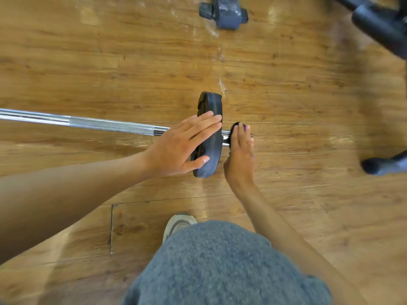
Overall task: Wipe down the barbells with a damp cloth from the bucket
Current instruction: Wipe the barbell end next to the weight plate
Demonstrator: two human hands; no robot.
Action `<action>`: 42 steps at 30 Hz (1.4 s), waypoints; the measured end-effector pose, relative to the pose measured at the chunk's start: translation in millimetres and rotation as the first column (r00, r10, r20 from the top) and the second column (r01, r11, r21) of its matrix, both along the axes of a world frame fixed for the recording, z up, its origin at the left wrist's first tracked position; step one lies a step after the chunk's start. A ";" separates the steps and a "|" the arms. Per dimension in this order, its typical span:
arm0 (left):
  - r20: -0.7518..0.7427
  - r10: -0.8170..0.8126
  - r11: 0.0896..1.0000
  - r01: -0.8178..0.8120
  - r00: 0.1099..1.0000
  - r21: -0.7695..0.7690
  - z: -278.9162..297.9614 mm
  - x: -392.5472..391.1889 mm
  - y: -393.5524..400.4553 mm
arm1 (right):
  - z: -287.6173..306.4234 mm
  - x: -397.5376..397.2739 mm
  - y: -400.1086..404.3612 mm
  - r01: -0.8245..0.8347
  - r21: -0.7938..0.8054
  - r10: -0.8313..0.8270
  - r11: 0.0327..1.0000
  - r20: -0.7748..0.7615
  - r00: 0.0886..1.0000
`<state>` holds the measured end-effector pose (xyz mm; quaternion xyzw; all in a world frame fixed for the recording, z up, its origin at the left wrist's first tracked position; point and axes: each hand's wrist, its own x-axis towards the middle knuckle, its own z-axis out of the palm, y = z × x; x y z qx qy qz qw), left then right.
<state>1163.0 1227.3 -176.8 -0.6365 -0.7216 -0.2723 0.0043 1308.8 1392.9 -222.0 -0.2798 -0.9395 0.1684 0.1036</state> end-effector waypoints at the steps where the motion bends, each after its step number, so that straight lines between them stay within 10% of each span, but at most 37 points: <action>1: -0.015 -0.012 1.000 0.012 1.000 -0.004 -0.4 0.8 -2.2 | -0.4 0.6 -6.3 -0.114 -0.028 0.114 0.993 -0.016 0.993; 3: -0.042 -0.034 0.999 0.033 0.999 -0.017 -0.5 1.7 -6.7 | 3.1 2.7 -5.3 -0.272 -0.012 0.272 0.962 0.000 0.962; 7: -0.060 -0.079 0.996 0.075 0.995 -0.055 -2.0 6.4 -14.1 | 6.8 5.3 5.5 -0.007 0.064 0.003 0.998 0.063 0.998; 11: -0.134 -0.125 0.990 0.115 0.983 -0.079 -2.6 6.0 -20.3 | 0.3 15.5 -8.7 -0.293 0.069 0.293 0.953 0.021 0.956; 15: -0.163 -0.139 0.988 0.127 0.977 -0.084 0.4 4.6 -20.4 | 4.5 16.1 -0.3 0.031 0.061 -0.033 0.998 0.035 0.999; 19: -0.098 -0.095 0.992 0.086 0.991 -0.092 1.3 -2.4 -12.9 | 4.2 6.6 -4.9 -0.224 0.019 0.224 0.975 -0.024 0.974; 22: -0.065 -0.043 0.995 0.038 0.997 -0.088 10.7 -11.9 0.6 | 8.4 -5.5 10.5 0.045 -0.010 -0.045 0.999 0.017 0.999; 26: -0.005 0.142 0.987 -0.142 0.990 -0.069 16.9 -4.0 10.4 | -4.2 -22.1 8.2 -0.233 0.056 0.235 0.971 -0.030 0.972; 30: 0.033 0.252 0.964 -0.248 0.967 -0.092 3.3 27.0 13.5 | -2.5 -36.5 24.2 0.034 0.035 -0.034 0.999 -0.009 0.999; 33: 0.010 0.344 0.935 -0.342 0.939 -0.098 0.3 15.9 33.7 | -4.5 -48.3 22.1 -0.209 0.001 0.208 0.978 -0.105 0.972; 37: -0.057 0.417 0.901 -0.420 0.907 -0.111 7.6 -16.4 59.4 | -7.4 -65.1 52.2 -0.044 -0.022 0.042 0.999 -0.103 0.994; 42: -0.083 0.404 0.905 -0.411 0.911 -0.110 12.9 -8.0 76.1 | -12.3 -91.8 64.3 -0.245 0.041 0.248 0.969 -0.147 0.957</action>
